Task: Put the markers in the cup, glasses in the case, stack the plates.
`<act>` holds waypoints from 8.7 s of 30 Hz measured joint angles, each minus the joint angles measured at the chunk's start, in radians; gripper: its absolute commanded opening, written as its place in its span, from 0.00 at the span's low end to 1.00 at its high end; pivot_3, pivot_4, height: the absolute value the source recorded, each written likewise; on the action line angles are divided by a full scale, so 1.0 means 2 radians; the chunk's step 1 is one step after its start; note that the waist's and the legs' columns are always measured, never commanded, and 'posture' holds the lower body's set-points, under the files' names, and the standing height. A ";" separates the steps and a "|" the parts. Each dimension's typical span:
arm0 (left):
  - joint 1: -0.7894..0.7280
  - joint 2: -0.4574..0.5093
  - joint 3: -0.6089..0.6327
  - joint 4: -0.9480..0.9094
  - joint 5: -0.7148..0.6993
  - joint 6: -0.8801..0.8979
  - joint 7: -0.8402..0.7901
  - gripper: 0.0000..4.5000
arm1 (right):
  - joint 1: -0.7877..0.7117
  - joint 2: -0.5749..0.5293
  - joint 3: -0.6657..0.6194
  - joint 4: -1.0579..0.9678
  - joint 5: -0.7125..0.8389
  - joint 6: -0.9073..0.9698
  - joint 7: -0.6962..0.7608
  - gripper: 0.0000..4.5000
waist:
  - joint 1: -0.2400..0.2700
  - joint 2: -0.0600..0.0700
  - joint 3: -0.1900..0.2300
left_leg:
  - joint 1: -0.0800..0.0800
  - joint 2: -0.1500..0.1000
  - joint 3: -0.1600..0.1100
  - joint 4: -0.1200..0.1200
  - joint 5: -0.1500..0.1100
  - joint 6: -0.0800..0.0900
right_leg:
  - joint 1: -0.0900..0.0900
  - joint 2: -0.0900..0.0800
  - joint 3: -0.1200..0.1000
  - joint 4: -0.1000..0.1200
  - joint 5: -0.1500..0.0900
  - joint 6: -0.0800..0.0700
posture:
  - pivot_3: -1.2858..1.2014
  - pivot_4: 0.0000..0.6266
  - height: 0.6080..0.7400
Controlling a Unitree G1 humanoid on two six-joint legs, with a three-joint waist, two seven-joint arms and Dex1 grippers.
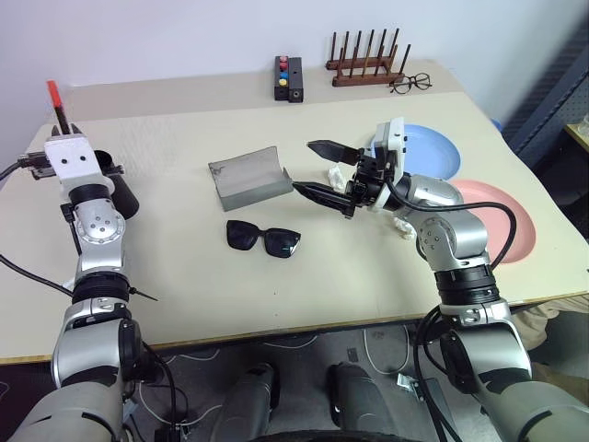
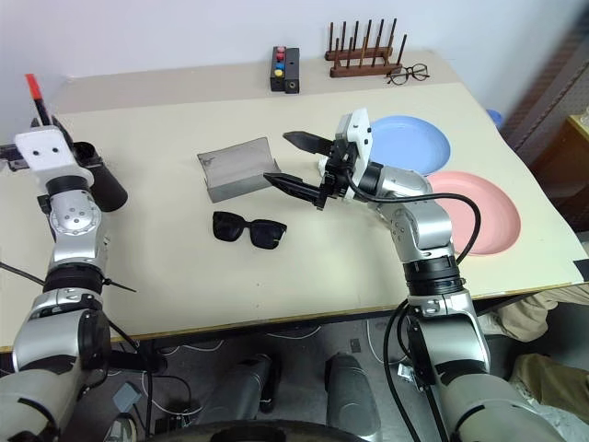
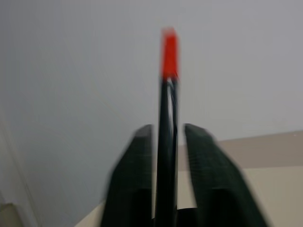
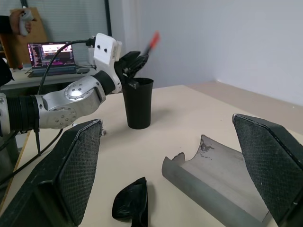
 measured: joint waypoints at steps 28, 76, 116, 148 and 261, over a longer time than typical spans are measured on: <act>0.327 0.256 0.036 -0.531 -0.347 0.521 -0.410 0.94 | 0.045 -0.047 0.007 -0.027 0.000 0.023 0.008 1.00 | -0.012 0.000 0.000 | 0.000 0.001 0.000 -0.001 0.000 0.000 | -0.001 0.000 0.001 0.000 -0.001 -0.001 | 0.52 0.24 1.00; 0.135 0.318 -0.261 -0.291 0.015 0.660 -0.745 0.00 | 0.082 -0.057 0.020 -0.055 -0.001 0.028 0.013 1.00 | -0.014 0.003 -0.001 | 0.002 0.002 0.000 -0.002 0.000 0.000 | -0.001 0.001 0.001 0.004 -0.002 -0.004 | 0.52 0.24 1.00; 0.073 -0.005 0.177 -0.509 -0.247 0.474 -0.292 0.00 | 0.032 -0.017 -0.004 -0.078 0.057 0.051 -0.012 1.00 | 0.001 -0.002 0.000 | 0.000 0.002 -0.001 0.000 0.002 -0.003 | -0.001 0.001 0.000 0.002 0.000 -0.004 | 0.52 0.24 1.00; 0.096 -0.055 0.120 -0.400 -0.140 0.372 -0.069 0.00 | 0.000 0.017 0.008 0.009 0.029 -0.010 0.034 1.00 | 0.001 -0.003 -0.001 | 0.000 0.002 -0.001 0.000 0.002 -0.003 | -0.001 0.002 0.000 0.001 0.000 -0.004 | 0.52 0.24 1.00; -0.255 -0.011 -0.300 0.166 0.079 0.272 -0.744 0.02 | 0.196 -0.143 -0.039 -0.140 -0.029 0.035 -0.057 1.00 | 0.000 -0.005 0.001 | -0.001 0.002 -0.001 0.000 0.002 -0.003 | -0.001 0.003 0.000 0.001 0.000 -0.004 | 0.52 0.24 1.00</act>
